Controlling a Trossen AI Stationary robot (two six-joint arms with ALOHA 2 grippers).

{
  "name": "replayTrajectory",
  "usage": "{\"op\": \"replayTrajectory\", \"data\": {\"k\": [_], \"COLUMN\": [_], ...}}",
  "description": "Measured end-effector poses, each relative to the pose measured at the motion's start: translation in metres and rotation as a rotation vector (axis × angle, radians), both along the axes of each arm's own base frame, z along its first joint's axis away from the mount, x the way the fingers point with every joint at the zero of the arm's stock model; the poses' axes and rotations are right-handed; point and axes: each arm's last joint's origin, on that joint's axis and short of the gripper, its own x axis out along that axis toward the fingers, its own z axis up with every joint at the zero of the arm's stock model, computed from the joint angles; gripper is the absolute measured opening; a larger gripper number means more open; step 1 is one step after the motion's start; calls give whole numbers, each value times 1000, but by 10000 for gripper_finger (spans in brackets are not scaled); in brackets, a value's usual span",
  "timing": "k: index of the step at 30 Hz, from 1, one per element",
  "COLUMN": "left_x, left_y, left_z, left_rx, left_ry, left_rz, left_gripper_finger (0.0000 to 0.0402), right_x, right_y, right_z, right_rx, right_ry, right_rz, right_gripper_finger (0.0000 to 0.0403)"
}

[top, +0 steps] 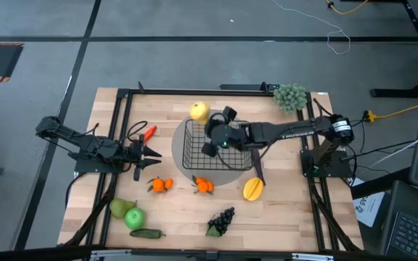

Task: Build produce basket
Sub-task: Put the yellow pear into the wire basket

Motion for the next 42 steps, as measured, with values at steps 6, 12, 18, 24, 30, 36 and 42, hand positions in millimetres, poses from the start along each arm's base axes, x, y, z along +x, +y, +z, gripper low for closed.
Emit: {"op": "replayTrajectory", "data": {"k": [6, 12, 18, 24, 30, 36, 42], "left_x": [0, 0, 0, 1, -4, -8, 10], "left_y": [0, 0, 0, 0, 5, 9, 16], "left_z": [0, 0, 0, 5, 45, 63, 52], "left_rx": [0, 0, 0, -25, -60, 91, -21], "left_ry": [0, 0, -1, -53, -439, -601, -398], "left_rz": [0, 0, 0, 8, 146, 177, 247], "left_gripper_finger": [96, 96, 96, 96, 96, 96, 96], "right_x": [3, 0, -13, -24, -36, -41, -36], "right_y": [-13, -11, 2, 24, 40, 45, 44], "right_z": [-2, -5, -8, 0, 17, 31, 39], "right_rx": [211, 198, 223, 219, 177, 57, -7], "right_ry": [-15, 34, 155, 185, 133, 40, -54], "right_rz": [137, 154, 162, 218, 239, 139, 83], "right_gripper_finger": [0, 0, 0, 0, 0, 0, 0]}}
